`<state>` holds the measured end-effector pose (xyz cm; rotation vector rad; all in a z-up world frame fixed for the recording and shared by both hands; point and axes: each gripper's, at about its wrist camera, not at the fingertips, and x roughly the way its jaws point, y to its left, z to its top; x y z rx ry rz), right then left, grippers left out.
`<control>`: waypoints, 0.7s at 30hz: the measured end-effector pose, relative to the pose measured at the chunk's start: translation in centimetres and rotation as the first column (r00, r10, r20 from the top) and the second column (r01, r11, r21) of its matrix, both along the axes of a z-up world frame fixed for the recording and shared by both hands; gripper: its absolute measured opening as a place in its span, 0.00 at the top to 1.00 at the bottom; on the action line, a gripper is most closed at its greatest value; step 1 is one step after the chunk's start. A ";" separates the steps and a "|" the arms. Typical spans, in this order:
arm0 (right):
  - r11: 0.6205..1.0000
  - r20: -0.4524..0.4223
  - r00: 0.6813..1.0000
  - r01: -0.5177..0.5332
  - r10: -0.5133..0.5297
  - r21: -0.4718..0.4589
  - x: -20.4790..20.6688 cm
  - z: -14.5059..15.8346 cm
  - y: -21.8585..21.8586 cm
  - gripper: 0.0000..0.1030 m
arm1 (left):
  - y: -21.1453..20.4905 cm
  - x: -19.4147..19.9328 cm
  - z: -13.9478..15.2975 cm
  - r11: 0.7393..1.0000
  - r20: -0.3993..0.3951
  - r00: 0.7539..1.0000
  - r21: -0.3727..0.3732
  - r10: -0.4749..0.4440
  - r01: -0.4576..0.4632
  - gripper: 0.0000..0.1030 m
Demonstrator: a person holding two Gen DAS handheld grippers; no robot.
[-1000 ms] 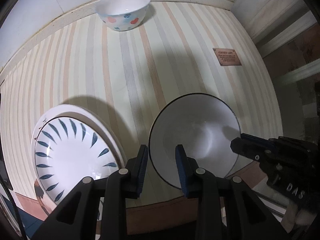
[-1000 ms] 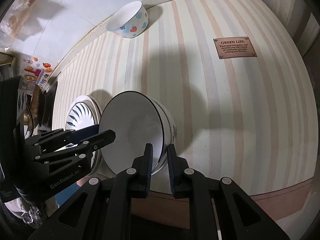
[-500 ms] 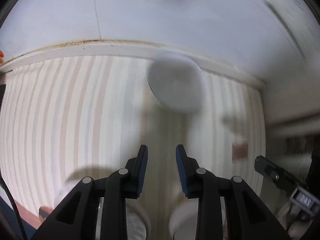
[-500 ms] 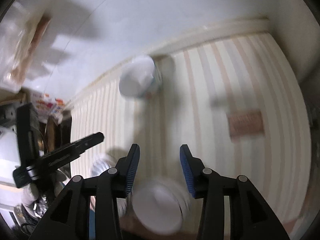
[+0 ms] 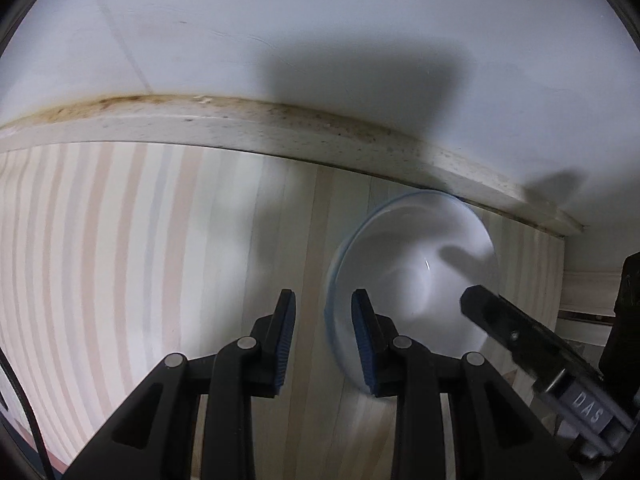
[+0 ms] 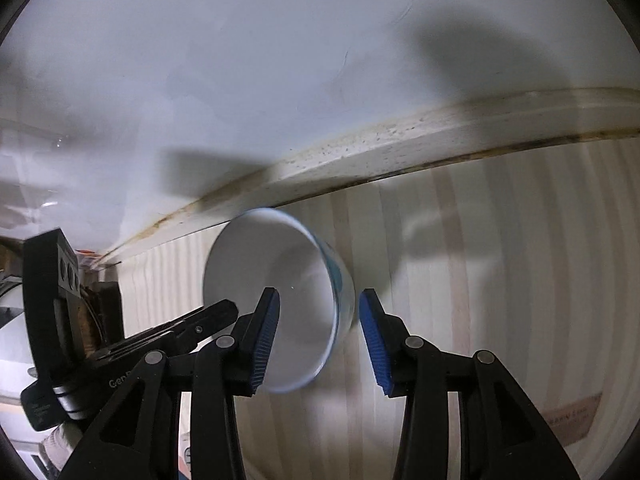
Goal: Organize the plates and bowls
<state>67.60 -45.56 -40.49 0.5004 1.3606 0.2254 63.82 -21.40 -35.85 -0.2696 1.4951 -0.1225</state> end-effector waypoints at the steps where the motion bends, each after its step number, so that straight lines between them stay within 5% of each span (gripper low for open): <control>1: 1.000 -0.001 1.000 -0.003 0.003 -0.010 0.4 -0.1 0.2 0.61 | -0.2 0.3 -0.3 1.000 0.003 1.000 0.002 -0.007 0.007 0.74; 8: 0.997 0.007 1.000 -0.027 0.027 -0.071 0.7 -1.0 0.8 0.83 | -2.6 0.7 -0.5 0.998 0.041 0.997 0.034 -0.060 0.059 0.78; 21: 0.993 0.011 0.999 -0.036 0.038 -0.110 0.4 -1.1 2.4 0.85 | -3.7 0.0 0.5 0.994 0.078 0.993 0.065 -0.091 0.086 0.78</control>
